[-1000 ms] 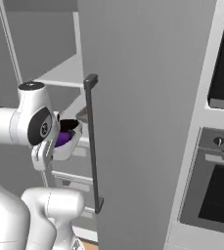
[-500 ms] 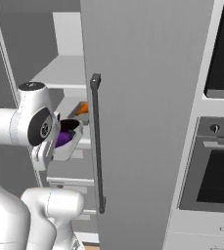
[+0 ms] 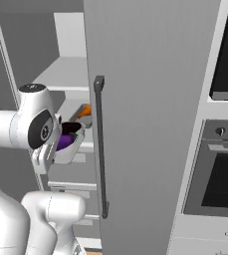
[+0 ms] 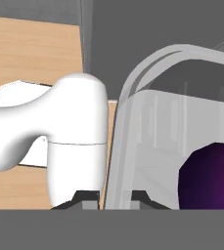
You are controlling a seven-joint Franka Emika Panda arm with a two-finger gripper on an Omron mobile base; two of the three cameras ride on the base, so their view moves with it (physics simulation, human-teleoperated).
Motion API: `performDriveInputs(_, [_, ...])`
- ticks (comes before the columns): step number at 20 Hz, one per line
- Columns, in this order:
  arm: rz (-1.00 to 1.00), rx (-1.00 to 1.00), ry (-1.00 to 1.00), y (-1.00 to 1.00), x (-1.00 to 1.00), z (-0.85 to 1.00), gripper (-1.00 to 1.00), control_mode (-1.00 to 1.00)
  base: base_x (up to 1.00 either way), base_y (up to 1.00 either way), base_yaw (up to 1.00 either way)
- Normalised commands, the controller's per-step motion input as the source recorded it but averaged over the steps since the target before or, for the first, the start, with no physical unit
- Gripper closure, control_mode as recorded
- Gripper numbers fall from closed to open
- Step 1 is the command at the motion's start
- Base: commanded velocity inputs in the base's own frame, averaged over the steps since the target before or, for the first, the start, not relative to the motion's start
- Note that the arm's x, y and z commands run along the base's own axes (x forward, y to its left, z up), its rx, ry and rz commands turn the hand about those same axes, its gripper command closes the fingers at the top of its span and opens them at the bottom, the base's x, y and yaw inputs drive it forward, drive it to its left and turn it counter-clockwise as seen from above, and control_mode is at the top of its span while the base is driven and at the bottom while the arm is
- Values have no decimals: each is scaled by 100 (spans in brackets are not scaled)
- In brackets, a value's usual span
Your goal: Take the meat container that has the chicken drumstick and place it on the second highest rack of the freezer. Then take the vegetable container that has the eggplant and avocado and place it on the highest rack of the freezer.
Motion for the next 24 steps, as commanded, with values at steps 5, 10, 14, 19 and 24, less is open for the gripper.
performDriveInputs(5, [0,0,0,0,0,0,100,100,52,39,11])
performDriveInputs(10, [0,0,0,0,0,0,100,100,56,44,11])
performDriveInputs(14, [0,0,0,0,0,0,100,100,47,42,10])
performDriveInputs(19, [0,0,0,0,0,0,100,100,37,37,15])
performDriveInputs(24, [0,0,0,0,0,0,100,100,69,37,19])
